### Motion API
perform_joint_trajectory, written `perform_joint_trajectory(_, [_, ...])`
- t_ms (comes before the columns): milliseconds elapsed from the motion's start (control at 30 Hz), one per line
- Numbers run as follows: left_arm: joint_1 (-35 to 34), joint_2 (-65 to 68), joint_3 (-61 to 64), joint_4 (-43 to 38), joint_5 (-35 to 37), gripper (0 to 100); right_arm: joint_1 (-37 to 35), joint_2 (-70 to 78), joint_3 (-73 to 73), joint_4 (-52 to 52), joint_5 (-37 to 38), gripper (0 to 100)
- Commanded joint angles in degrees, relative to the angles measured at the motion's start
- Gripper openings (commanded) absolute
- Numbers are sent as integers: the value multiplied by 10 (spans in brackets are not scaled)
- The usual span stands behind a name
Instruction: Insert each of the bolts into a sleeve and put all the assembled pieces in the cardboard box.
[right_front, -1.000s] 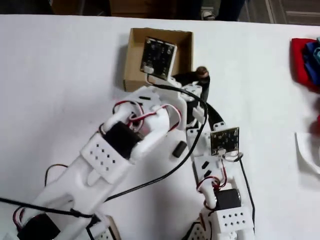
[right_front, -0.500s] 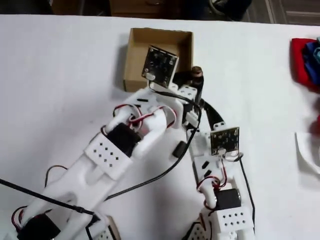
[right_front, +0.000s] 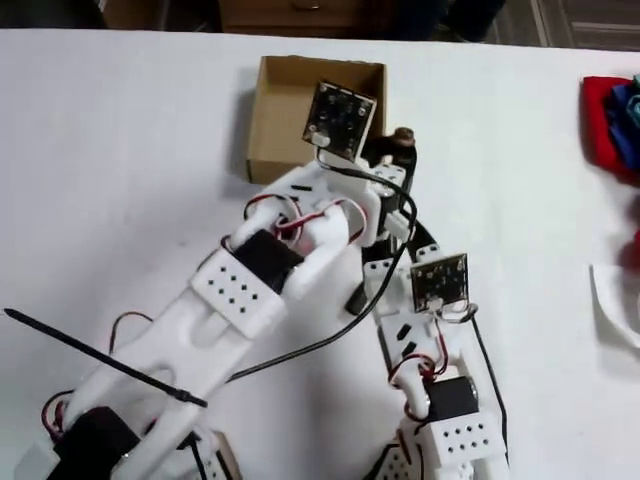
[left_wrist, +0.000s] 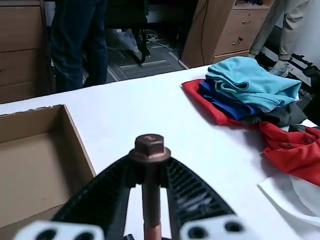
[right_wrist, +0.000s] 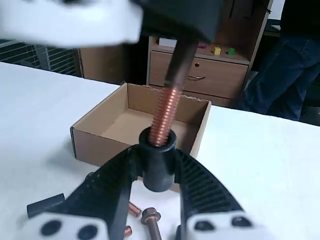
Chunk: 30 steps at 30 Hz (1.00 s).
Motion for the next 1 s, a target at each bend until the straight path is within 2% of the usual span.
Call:
perform_joint_trajectory(0, [-2, 0, -41, -14, -4, 24, -5, 1, 6, -10, 5, 23])
perform_joint_trajectory(167, [-5, 4, -29, -4, -4, 24, -5, -1, 6, -11, 5, 23])
perform_joint_trajectory(500, [-7, -1, 75, 15, -4, 24, -5, -1, 6, -11, 2, 23])
perform_joint_trajectory(833, [-4, -2, 100, 15, -4, 24, -5, 2, 6, -9, 2, 23])
perform_joint_trajectory(967, [-7, -2, 102, 15, -9, 24, -5, 2, 3, 33, 2, 23])
